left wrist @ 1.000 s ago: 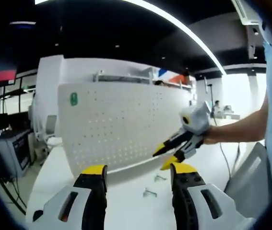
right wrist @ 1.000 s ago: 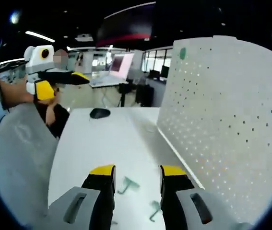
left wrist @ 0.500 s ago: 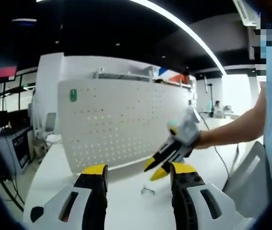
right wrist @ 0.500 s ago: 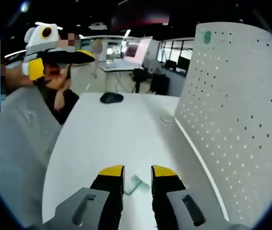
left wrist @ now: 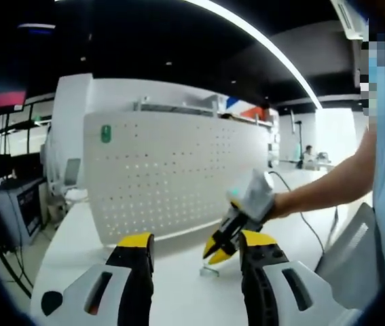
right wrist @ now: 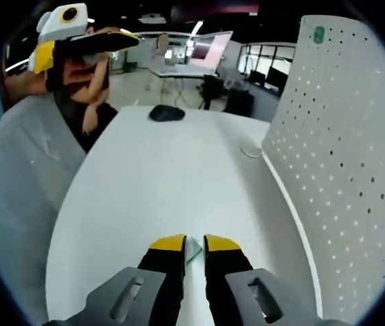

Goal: Insert the hook assembly into the mounting plate slot until the hook locks in place.

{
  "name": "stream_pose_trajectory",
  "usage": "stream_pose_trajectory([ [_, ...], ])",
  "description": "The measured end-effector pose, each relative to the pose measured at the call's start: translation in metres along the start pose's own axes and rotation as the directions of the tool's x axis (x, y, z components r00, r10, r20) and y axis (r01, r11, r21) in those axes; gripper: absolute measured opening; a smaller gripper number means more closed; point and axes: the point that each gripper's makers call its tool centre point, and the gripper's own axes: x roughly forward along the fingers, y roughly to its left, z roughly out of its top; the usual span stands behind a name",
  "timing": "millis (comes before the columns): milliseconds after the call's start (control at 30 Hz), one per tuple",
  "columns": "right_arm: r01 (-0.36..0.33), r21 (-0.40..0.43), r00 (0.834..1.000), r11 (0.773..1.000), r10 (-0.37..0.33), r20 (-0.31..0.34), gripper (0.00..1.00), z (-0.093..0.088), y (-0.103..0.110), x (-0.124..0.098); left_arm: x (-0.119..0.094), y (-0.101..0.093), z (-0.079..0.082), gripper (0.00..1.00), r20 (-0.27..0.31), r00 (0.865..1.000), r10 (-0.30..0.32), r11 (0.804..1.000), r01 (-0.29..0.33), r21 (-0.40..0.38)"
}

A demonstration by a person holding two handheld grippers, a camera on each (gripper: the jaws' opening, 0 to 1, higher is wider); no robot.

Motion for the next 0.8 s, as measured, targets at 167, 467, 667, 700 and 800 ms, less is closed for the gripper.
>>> stream_pose_trajectory([
  [167, -0.022, -0.035, 0.999, 0.999, 0.021, -0.042, 0.07, -0.009, 0.001, 0.006, 0.001, -0.001, -0.001, 0.51, -0.005, 1.0, -0.004, 1.0, 0.004, 0.0],
  [467, -0.035, -0.087, 0.997, 0.996, 0.028, -0.072, 0.06, -0.012, 0.0, 0.012, 0.001, -0.002, 0.0, 0.5, -0.005, 1.0, -0.006, 1.0, 0.006, -0.009],
  [667, -0.022, -0.139, 0.996, 0.99, 0.01, -0.086, 0.04, -0.012, -0.002, 0.015, 0.001, -0.002, -0.001, 0.48, -0.007, 1.0, -0.007, 1.0, 0.007, -0.013],
  [700, -0.028, -0.15, 0.995, 0.988, 0.013, -0.101, 0.04, -0.013, -0.001, 0.015, 0.001, -0.002, -0.001, 0.48, -0.006, 1.0, -0.007, 1.0, 0.007, -0.015],
  [800, -0.036, -0.174, 0.993, 0.984, 0.016, -0.114, 0.04, -0.015, 0.0, 0.016, 0.0, -0.002, 0.0, 0.48, -0.003, 1.0, -0.004, 1.0, 0.004, -0.019],
])
